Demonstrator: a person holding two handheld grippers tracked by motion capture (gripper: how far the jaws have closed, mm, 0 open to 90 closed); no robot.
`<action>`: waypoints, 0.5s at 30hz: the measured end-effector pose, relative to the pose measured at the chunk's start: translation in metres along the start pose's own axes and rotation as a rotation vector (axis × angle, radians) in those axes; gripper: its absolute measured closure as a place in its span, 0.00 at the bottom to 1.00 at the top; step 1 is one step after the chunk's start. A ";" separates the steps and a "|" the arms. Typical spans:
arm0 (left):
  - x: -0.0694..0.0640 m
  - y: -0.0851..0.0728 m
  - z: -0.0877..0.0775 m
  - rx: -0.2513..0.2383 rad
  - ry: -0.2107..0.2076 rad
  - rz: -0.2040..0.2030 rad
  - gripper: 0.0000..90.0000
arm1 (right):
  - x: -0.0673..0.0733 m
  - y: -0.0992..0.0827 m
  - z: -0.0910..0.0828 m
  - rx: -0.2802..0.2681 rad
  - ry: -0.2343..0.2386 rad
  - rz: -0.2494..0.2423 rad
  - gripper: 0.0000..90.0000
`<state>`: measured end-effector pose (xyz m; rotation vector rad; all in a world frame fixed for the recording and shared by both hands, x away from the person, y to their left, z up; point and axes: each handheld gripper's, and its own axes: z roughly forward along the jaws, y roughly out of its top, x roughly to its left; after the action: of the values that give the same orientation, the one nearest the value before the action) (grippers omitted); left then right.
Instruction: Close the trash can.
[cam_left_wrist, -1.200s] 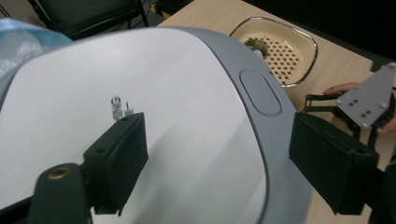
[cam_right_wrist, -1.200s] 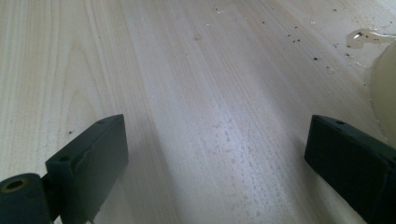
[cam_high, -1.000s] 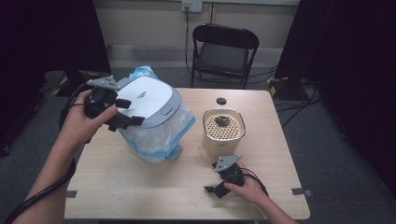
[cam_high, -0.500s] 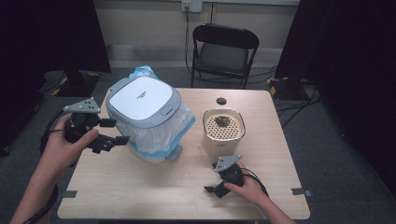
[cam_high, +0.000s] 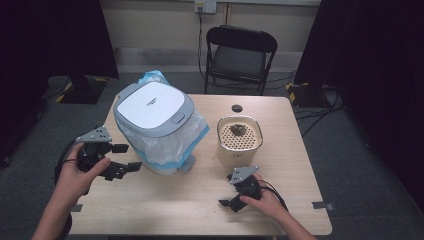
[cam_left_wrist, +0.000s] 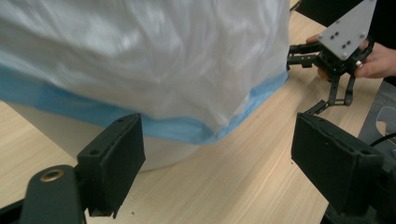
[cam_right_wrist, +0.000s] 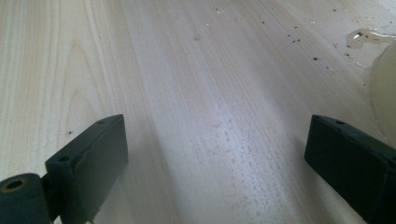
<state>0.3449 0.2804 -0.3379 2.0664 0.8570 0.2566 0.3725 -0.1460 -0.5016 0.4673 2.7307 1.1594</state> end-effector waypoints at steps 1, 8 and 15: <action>0.000 -0.003 0.002 -0.003 -0.002 -0.005 0.19 | 0.000 0.000 0.000 0.000 0.003 0.000 0.06; 0.001 -0.024 0.015 0.001 -0.018 -0.016 0.19 | 0.000 0.000 0.000 -0.001 0.003 -0.001 0.06; -0.003 -0.045 0.031 0.018 -0.041 -0.028 0.19 | 0.000 0.000 0.000 0.000 0.002 -0.001 0.06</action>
<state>0.3354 0.2767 -0.3919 2.0674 0.8656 0.1913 0.3725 -0.1461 -0.5015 0.4654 2.7320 1.1607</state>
